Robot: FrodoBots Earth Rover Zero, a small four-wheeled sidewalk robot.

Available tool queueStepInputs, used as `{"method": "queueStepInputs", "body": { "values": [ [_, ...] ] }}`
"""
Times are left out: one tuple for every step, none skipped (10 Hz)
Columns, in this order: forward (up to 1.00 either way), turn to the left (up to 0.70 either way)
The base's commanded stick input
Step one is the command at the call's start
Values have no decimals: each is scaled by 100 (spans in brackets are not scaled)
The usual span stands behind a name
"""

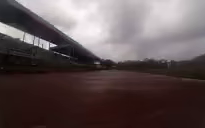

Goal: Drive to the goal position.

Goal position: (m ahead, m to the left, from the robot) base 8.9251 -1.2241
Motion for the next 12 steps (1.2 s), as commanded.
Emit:
{"method": "queueStepInputs", "body": {
  "values": [
    [50, -25],
    [50, -34],
    [50, -44],
    [50, -50],
    [50, -50],
    [50, -50],
    [50, -50],
    [50, -50],
    [50, -50],
    [50, -29],
    [50, -8],
    [50, 0]
  ]
}}
